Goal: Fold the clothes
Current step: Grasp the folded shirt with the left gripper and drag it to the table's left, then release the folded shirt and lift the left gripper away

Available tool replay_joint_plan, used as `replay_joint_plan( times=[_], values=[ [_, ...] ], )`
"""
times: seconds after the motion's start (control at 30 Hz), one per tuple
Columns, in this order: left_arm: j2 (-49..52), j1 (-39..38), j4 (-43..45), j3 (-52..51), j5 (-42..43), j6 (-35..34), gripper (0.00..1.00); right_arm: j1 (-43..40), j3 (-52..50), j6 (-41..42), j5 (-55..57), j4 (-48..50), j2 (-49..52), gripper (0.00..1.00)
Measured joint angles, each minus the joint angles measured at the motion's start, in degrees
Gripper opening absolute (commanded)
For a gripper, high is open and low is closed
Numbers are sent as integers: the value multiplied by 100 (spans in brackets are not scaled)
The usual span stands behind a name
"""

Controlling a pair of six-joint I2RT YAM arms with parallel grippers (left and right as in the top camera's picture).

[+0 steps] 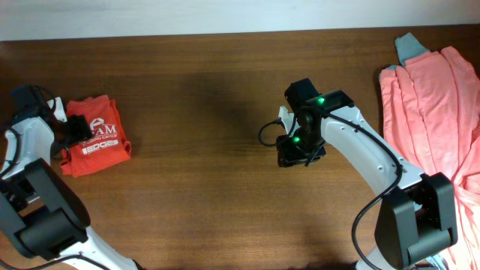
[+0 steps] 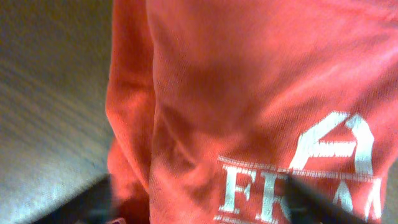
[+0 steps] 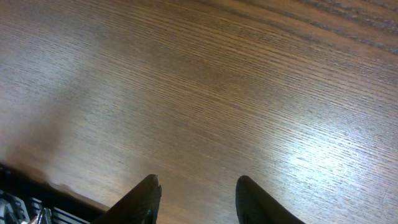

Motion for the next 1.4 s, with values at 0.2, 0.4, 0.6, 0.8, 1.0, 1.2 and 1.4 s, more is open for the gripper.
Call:
replay_joint_plan(
  times=[0.2, 0.4, 0.6, 0.8, 1.0, 1.2, 1.4],
  values=[
    [0, -17, -1123, 798, 116, -44, 99, 0, 0, 0, 15, -7, 0, 45],
    [-13, -350, -1722, 1788, 435, -48, 99, 0, 0, 4, 20, -4, 0, 45],
    [-13, -811, -1965, 1679, 566, -46, 99, 0, 0, 0, 20, -22, 0, 45],
    [-11, -804, -1969, 1213, 531, -122, 99, 0, 0, 0, 20, -22, 0, 45],
    [-11, -809, -1805, 841, 511, -219, 99, 0, 0, 2, 20, -20, 0, 45],
    [-11, -813, -1725, 774, 415, -225, 99, 0, 0, 7, 20, -61, 0, 45],
    [-11, -813, -1725, 645, 249, -243, 99, 0, 0, 2, 17, -68, 0, 45]
  ],
)
